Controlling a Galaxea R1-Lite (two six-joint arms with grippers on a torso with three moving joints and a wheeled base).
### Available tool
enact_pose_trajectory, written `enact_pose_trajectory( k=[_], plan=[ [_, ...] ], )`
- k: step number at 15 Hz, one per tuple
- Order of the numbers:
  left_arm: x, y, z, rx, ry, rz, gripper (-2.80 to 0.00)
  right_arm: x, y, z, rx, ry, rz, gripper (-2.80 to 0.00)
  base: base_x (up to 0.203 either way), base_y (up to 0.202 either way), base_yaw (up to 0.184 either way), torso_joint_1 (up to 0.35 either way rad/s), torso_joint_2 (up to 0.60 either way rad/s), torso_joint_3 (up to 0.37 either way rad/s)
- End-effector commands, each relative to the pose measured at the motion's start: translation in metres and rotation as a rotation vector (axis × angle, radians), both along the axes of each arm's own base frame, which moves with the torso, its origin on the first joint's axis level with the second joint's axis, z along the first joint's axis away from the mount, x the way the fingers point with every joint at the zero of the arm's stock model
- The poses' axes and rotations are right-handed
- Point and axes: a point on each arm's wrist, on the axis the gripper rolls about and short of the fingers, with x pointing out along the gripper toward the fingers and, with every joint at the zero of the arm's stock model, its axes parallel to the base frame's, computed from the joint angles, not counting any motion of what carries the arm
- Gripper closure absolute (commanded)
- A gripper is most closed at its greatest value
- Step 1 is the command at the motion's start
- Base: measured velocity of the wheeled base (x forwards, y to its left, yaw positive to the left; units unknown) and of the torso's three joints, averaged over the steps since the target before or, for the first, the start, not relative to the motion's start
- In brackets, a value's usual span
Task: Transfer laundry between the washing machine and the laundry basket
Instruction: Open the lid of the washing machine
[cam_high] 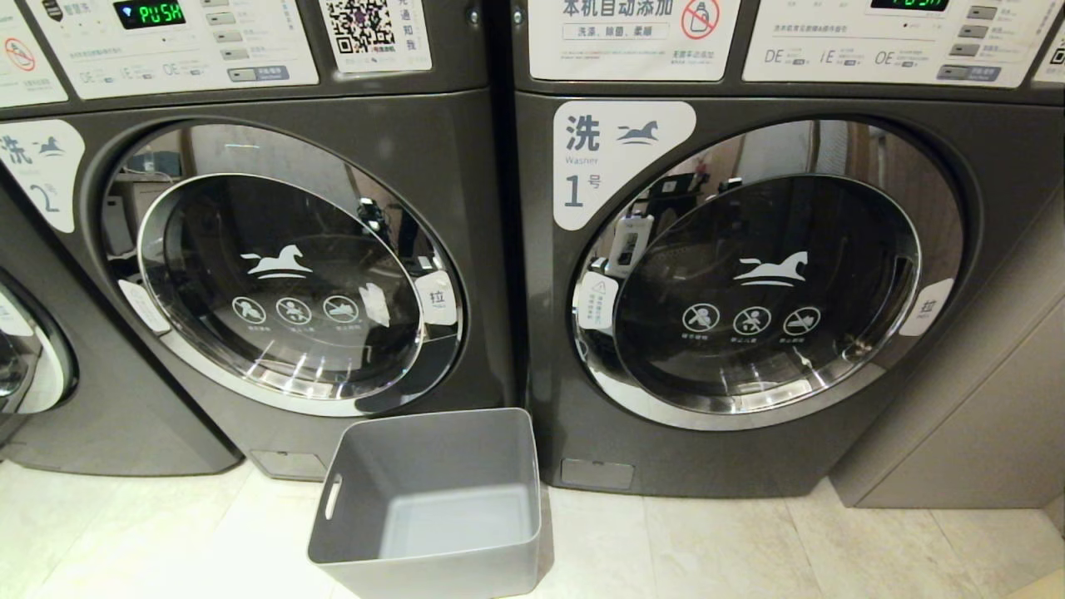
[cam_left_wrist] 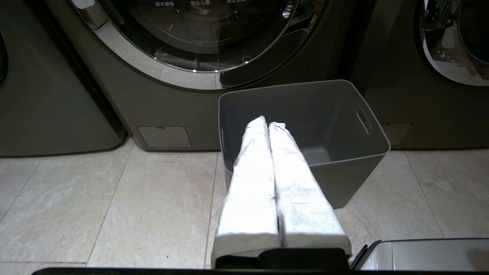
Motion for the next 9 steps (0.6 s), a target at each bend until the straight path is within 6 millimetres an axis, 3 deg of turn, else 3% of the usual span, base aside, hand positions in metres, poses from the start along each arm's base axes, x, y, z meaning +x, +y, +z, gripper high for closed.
enact_pose_trajectory(
  k=[1,9],
  plan=[
    [0.0000,0.0000,0.0000,0.002,0.000,0.000,0.00,0.0041,0.0000,-0.0107,0.024,0.039,0.006,0.00,0.000,0.000,0.000,0.000,0.00,0.000],
    [0.0000,0.0000,0.0005,-0.001,-0.005,0.002,0.00,0.0041,-0.0001,-0.0107,0.045,0.040,0.009,0.00,0.000,0.000,0.000,0.000,0.00,0.000]
  ],
)
